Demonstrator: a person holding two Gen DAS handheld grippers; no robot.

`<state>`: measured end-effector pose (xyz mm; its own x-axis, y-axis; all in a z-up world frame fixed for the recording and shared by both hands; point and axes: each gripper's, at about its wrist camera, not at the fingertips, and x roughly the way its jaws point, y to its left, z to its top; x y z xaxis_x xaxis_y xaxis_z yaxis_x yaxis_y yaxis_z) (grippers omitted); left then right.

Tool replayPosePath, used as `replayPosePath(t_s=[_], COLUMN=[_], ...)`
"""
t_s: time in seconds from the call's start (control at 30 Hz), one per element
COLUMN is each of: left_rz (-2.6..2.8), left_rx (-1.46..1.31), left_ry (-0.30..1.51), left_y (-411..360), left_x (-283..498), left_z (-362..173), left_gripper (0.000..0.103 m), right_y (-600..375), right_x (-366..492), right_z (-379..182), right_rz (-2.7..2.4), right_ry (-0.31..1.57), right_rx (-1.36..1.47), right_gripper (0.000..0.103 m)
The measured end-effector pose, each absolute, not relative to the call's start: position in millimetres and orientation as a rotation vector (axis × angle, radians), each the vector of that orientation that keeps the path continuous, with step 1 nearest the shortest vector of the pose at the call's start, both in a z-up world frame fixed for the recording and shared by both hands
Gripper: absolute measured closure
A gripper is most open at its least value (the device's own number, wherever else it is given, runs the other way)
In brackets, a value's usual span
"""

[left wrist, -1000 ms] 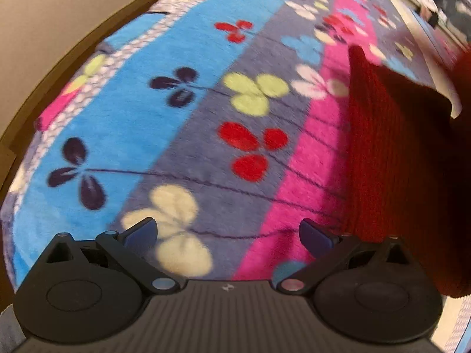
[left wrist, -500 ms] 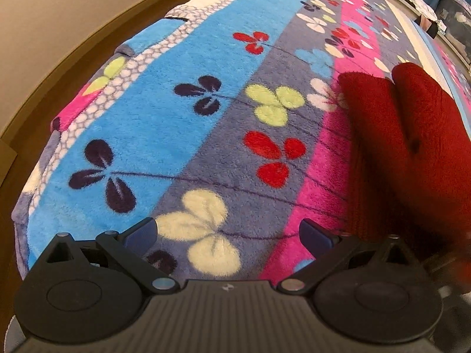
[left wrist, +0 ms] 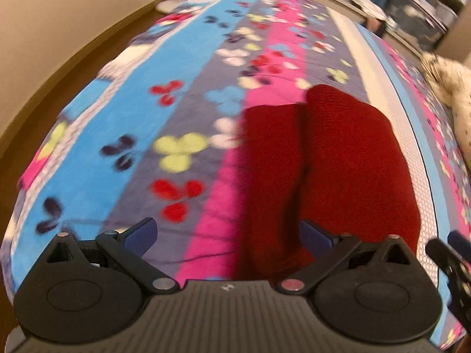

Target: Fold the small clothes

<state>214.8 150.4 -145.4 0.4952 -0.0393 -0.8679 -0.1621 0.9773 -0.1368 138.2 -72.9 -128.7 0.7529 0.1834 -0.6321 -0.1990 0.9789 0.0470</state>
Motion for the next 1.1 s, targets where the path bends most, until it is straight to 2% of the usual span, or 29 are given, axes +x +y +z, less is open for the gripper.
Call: replayPosePath(t_s=[0.1,0.2,0.3,0.37,0.5,0.63,0.77,0.87,0.93,1.1], left_rz=[0.061,0.104,0.076,0.065,0.068,0.036,0.076,0.069,0.068,0.057], left_rx=[-0.149,-0.124,-0.189,-0.17,-0.121,-0.103,0.021,0.014,-0.012,0.074], left_ry=[1.098,1.17,1.135,1.129,1.095,1.011,1.078,1.102,1.104,1.083], left_y=[125,127,139,137,126,112,94,97,103,97], left_x=[230,227,211,209,212,227,254,257,251,214], left_z=[-162,-202,-217,-212,-177,-150,-180,-199,-190,-164], left_gripper=[0.0,0.0,0.0,0.0,0.0,0.0,0.0,0.0,0.0,0.0], right_y=[-90,-86,-73,-73,-93,-99,-101,-100,-102,-107], right_x=[154,167,146,142,151,160,208,235,237,193], right_z=[-146,-194,-225,-223,-188,-148,-162,-197,-200,-164], right_rz=[0.133,0.158,0.176,0.204,0.205,0.17,0.114,0.116,0.107,0.111], right_ry=[0.709,0.873,0.842,0.823,0.856,0.711,0.777,0.865,0.868,0.855], right_rx=[-0.023,-0.014,-0.141,-0.162,-0.007,-0.036,-0.033,0.029,0.044,0.036], right_gripper=[0.041,0.044,0.043,0.043,0.045,0.044,0.043,0.029,0.028,0.027])
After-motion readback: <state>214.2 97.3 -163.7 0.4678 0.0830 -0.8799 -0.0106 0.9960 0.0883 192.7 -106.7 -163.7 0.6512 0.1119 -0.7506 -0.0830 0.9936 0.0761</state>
